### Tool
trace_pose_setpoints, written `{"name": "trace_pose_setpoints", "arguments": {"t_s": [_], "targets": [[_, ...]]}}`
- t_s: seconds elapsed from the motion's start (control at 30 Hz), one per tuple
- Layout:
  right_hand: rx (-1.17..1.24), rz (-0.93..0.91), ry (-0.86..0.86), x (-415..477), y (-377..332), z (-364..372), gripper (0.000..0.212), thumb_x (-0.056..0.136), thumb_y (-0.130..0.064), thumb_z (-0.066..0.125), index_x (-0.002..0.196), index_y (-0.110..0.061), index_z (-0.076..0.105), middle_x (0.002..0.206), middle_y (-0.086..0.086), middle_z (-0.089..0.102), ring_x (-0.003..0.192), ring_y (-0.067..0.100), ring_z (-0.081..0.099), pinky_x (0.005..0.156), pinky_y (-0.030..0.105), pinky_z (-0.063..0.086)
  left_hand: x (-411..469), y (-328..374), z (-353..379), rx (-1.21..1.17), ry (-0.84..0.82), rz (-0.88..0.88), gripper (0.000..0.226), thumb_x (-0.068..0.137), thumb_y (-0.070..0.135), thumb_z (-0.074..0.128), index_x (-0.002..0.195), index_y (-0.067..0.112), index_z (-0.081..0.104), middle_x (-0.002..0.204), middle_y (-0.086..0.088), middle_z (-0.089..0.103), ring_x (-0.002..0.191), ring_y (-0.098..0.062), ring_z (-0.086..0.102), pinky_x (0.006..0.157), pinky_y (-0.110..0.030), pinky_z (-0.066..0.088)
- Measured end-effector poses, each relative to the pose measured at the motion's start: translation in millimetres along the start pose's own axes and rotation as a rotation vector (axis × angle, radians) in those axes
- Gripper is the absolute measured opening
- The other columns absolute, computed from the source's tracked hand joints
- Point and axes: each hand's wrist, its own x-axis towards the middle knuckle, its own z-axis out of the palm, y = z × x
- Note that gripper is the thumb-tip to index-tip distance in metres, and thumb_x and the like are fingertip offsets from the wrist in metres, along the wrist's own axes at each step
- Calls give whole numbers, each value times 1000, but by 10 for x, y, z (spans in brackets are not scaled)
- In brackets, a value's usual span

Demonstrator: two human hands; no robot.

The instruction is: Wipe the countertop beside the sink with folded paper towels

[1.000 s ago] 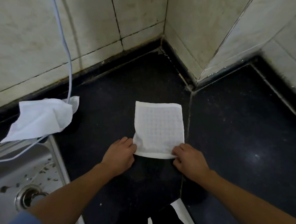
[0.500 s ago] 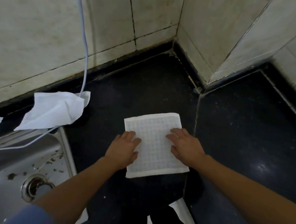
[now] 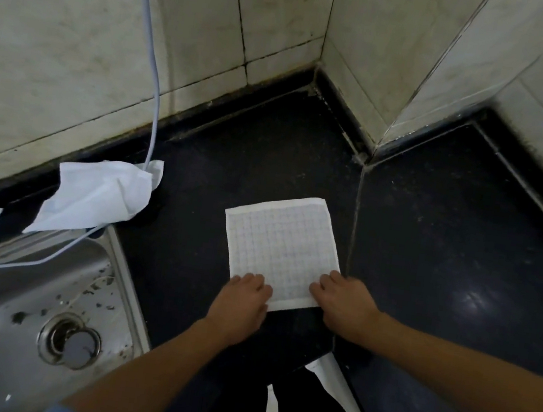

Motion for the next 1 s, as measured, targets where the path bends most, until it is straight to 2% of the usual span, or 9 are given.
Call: {"name": "trace_pose_setpoints", "arguments": {"t_s": [0.07,0.17,0.27,0.4,0.47,0.53,0.6,0.77,1.0], "targets": [[-12,13,-21,-45,-23,122,47,28,-20,84,68,-17,59,61,1,55,55,20,56,37,26,31,-36,101,123,-10,-44,-22,29,90,32,51,112,15,56,111,-4,53,103,-22,50,85,-33,39],[13,20,102,-68,27,76,36,40,-21,81,68,-16,58,65,1,56,58,20,57,38,24,32,-32,137,210,16,-21,-72,38,87,42,53,116,16,52,115,-4,49,105,-22,46,86,-35,40],[15,-5,178,-110,73,26,26,50,-19,78,66,-16,57,71,2,55,62,20,56,40,28,37,-58,89,221,55,-29,-87,26,89,28,51,110,14,54,108,-5,53,100,-24,50,82,-35,41],[24,-32,127,-223,155,115,26,50,-20,81,62,-19,58,71,-2,57,64,17,59,40,26,37,-186,-35,208,29,-91,-34,20,64,8,69,81,12,59,83,-6,57,75,-25,59,59,-34,45],[109,-41,38,-269,173,146,14,63,-20,75,72,-19,63,80,-3,61,76,17,62,48,26,43,-280,-92,194,-20,-132,-25,12,73,7,61,85,10,58,91,-7,57,84,-26,57,66,-35,45],[209,23,-76,-285,218,95,15,83,-24,57,95,-22,67,100,-3,63,98,17,59,71,31,48,-354,-149,144,-80,-162,-35,14,83,9,51,95,10,58,103,-6,57,96,-23,53,76,-32,43],[319,75,-139,-272,281,-25,22,90,-29,51,105,-27,66,107,-6,64,103,14,57,83,30,45,-367,-225,28,-179,-151,-77,16,85,12,51,98,12,60,104,-2,58,97,-19,53,79,-27,42],[631,311,20,41,578,-365,21,85,-29,67,104,-23,72,85,-11,61,84,12,62,72,25,44,-15,-554,-420,-393,25,-263,18,81,7,61,96,11,70,93,-1,68,84,-15,62,76,-27,48],[733,539,104,613,843,-476,17,81,-25,74,96,-21,70,86,-4,65,86,18,64,80,36,54,573,-832,-635,-527,162,-527,2,82,8,69,84,9,70,75,-6,67,73,-18,63,75,-30,53]]}}
